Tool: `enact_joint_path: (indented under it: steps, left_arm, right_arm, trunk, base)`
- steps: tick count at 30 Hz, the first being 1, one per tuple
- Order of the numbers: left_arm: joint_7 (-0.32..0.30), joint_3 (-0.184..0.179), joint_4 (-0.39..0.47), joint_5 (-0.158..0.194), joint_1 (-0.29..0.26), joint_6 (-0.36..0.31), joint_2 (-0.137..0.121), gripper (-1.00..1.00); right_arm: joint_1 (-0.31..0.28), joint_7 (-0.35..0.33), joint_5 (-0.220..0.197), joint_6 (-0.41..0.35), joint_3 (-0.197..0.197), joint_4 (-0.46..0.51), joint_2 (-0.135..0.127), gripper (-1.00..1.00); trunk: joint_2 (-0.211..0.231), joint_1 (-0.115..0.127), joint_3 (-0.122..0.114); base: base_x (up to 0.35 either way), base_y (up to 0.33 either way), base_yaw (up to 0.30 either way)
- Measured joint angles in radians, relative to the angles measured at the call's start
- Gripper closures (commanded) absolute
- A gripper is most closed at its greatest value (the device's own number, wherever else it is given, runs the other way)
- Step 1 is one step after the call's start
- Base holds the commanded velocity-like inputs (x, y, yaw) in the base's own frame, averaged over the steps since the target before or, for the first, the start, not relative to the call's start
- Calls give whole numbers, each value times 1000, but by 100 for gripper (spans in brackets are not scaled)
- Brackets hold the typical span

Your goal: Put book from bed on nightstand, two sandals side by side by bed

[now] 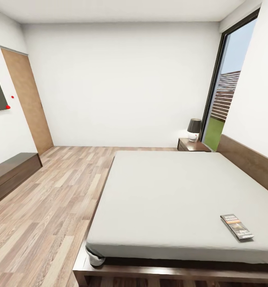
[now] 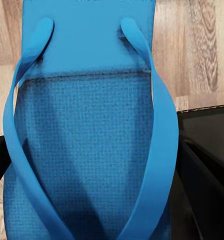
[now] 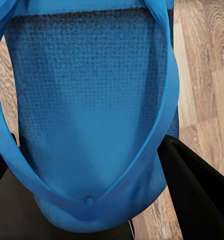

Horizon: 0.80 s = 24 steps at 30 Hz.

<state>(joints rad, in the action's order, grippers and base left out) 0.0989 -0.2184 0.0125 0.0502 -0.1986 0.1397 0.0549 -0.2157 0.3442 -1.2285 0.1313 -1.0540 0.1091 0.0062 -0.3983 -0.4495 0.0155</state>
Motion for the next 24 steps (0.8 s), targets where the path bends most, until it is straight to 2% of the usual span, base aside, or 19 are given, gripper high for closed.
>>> enact_joint_path:
  steps: [6,14,24]
  left_arm:
    - [1,0,-4,-1,0,-2,-1,100]
    - [3,1,-4,0,34,-2,-34,100]
    - [0,1,0,5,58,0,-35,100]
  right_arm:
    - [0,0,0,0,0,0,0,100]
    - [0,0,-1,0,0,-1,0,100]
    - [0,0,0,0,0,0,0,100]
  trunk:
    - [0,0,0]
    - [0,0,0]
    - [0,0,0]
  base:
    - [0,0,0]
    - [0,0,0]
    - [0,0,0]
